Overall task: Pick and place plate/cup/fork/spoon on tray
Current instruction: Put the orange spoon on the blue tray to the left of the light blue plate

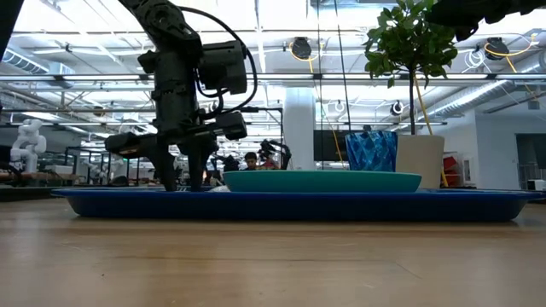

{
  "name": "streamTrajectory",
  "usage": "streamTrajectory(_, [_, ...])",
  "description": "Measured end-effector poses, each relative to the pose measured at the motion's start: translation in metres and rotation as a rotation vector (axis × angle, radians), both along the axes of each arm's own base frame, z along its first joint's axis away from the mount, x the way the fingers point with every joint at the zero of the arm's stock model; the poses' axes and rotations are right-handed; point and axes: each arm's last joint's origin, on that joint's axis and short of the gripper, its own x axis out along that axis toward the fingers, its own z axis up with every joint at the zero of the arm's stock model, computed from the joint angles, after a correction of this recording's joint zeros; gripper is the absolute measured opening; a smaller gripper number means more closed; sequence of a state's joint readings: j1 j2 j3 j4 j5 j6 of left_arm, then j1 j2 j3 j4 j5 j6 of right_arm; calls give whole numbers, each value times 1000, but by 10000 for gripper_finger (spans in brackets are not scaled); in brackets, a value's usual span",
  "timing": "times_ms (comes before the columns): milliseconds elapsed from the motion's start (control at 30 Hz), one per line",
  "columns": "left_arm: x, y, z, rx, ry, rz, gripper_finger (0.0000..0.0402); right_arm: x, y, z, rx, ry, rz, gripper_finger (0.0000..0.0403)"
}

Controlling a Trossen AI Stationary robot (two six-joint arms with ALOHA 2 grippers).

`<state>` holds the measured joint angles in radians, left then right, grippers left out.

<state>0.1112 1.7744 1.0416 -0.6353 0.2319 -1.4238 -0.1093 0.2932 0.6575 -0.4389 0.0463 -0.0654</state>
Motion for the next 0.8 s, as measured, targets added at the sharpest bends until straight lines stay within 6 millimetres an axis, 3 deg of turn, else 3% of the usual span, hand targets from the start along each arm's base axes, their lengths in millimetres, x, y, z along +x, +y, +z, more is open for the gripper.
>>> streamTrajectory(800, [4, -10, 1, -33, -34, -12, 106, 0, 0, -1, 1, 6, 0, 106])
